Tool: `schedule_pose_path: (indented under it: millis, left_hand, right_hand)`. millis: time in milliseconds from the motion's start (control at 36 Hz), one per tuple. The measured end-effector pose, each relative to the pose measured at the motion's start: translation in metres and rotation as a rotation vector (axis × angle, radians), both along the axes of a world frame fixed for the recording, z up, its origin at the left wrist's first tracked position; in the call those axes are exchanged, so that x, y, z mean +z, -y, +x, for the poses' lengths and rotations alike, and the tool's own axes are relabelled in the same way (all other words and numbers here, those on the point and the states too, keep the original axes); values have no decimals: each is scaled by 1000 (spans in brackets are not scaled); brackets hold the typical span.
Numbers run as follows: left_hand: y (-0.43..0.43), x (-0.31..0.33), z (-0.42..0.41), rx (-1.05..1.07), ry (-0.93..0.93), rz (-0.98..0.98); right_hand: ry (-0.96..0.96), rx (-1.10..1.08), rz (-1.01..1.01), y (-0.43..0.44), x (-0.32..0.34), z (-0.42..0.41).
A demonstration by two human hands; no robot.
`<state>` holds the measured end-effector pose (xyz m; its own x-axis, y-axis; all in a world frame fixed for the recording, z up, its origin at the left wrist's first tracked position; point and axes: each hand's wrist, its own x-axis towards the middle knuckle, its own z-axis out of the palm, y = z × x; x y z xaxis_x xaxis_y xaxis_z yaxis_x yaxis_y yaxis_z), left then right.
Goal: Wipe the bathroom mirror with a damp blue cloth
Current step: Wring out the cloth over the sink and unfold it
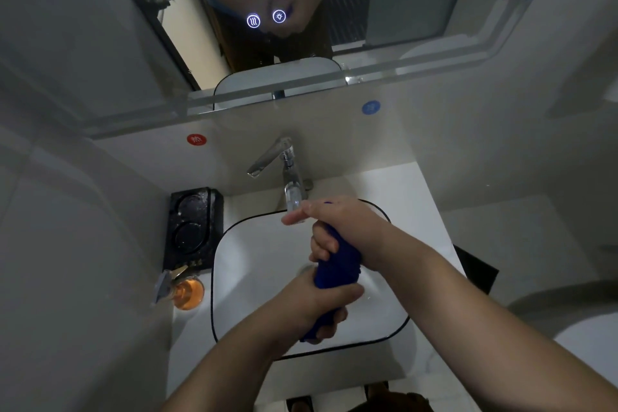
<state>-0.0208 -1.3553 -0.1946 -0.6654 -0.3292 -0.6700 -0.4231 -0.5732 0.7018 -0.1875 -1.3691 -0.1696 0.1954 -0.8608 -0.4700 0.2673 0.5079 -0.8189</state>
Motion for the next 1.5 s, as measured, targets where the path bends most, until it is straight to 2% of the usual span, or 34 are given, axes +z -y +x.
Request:
schedule_pose_path:
  millis: [111, 222, 333, 472, 528, 667, 806, 972, 1083, 1194, 1250, 1361, 1417, 1444, 1500]
  left_hand:
    - [-1, -11, -5, 14, 156, -162]
    - [-1, -30, -1, -14, 304, -231]
    - [-3, -40, 2, 19, 313, -316]
    - [-1, -53, -6, 227, 308, -440]
    - [-2, -61, -9, 246, 328, -463]
    - [-5, -76, -12, 152, 437, -567]
    - [6, -83, -14, 70, 498, -604]
    - [10, -91, -10, -42, 556, -615]
    - [9, -94, -9, -39, 569, -603]
    - [3, -84, -10, -14, 551, -572]
    - [4, -70, -12, -11, 500, -453]
    - [14, -27, -4, -63, 340, -57]
    - [18, -5, 3, -36, 245, 11]
    - [19, 3, 5, -13, 226, -10]
    - [21, 15, 10, 32, 255, -147]
  right_hand:
    - [31, -41, 47, 3, -12, 4]
    - [60, -66, 132, 0, -32, 9]
    - [40, -79, 155, 3, -44, 14]
    - [72, -220, 202, 21, -50, 14]
    - [67, -283, 233, 22, -56, 15]
    - [-39, -411, 279, 18, -78, 18]
    - [3, -572, 398, 23, -93, 15]
    - [95, -673, 544, 19, -108, 18]
    - [136, -684, 623, 18, -106, 19]
    - [208, -643, 617, 16, -97, 17]
    - [282, -589, 607, 13, -90, 11]
    - [474, -475, 591, 2, -70, -2]
    - [527, -427, 560, -2, -60, -5]
    - [483, -410, 542, -5, -56, -6]
    - [252, -370, 477, -11, -49, -8]
